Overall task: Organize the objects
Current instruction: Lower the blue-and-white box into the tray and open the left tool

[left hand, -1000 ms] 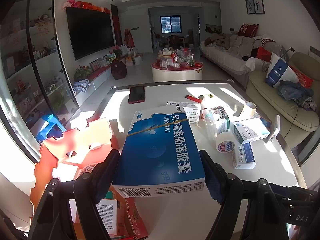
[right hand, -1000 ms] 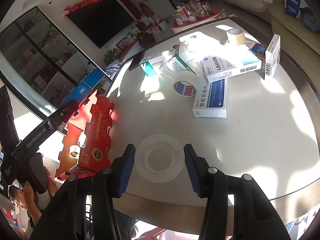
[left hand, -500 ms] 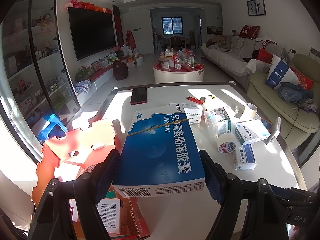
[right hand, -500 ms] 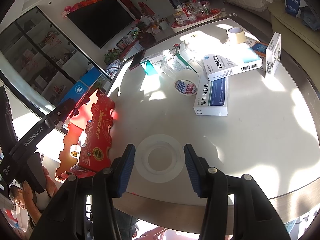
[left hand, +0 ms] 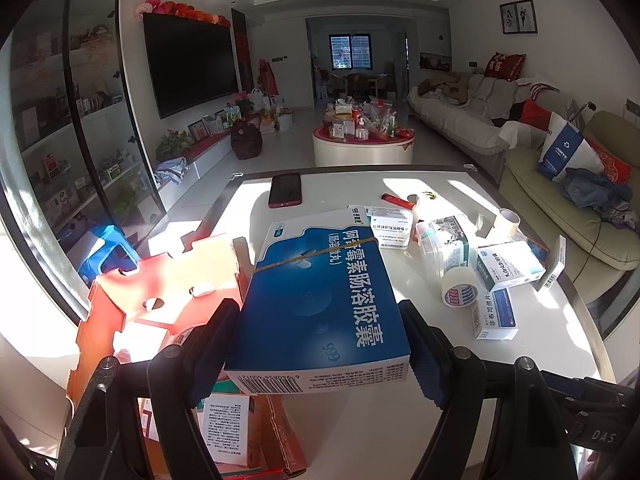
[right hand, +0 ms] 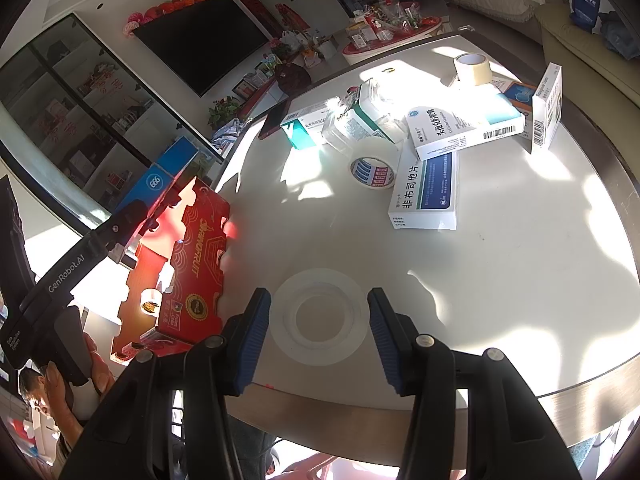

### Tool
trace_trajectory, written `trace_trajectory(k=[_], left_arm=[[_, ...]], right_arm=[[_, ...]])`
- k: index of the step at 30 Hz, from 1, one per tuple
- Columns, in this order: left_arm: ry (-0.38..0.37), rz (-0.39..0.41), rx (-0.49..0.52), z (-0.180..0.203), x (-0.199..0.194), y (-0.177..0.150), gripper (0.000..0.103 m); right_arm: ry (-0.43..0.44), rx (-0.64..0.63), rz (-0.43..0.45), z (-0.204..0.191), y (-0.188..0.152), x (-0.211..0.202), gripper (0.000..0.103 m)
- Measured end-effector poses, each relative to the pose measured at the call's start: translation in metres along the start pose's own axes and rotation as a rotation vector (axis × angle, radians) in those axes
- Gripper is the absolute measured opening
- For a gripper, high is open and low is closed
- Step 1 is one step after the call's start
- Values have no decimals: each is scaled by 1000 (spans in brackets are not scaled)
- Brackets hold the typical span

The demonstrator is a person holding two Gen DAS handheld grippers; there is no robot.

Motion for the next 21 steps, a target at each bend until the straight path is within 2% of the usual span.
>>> trace_trajectory(k=[21], left_arm=[[26, -4, -31, -13, -2, -6, 83]], right_arm=[[4, -2, -4, -2, -4, 2, 49]])
Point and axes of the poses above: each gripper's, at about its wrist camera, not at the fingertips, and x roughly the way its jaws point, z to its right, y to its top, the point moved 5 cm from there along x, roughly the way its jaws point, and after that the axes turned 15 degrees about x, right-handed, at the moved point
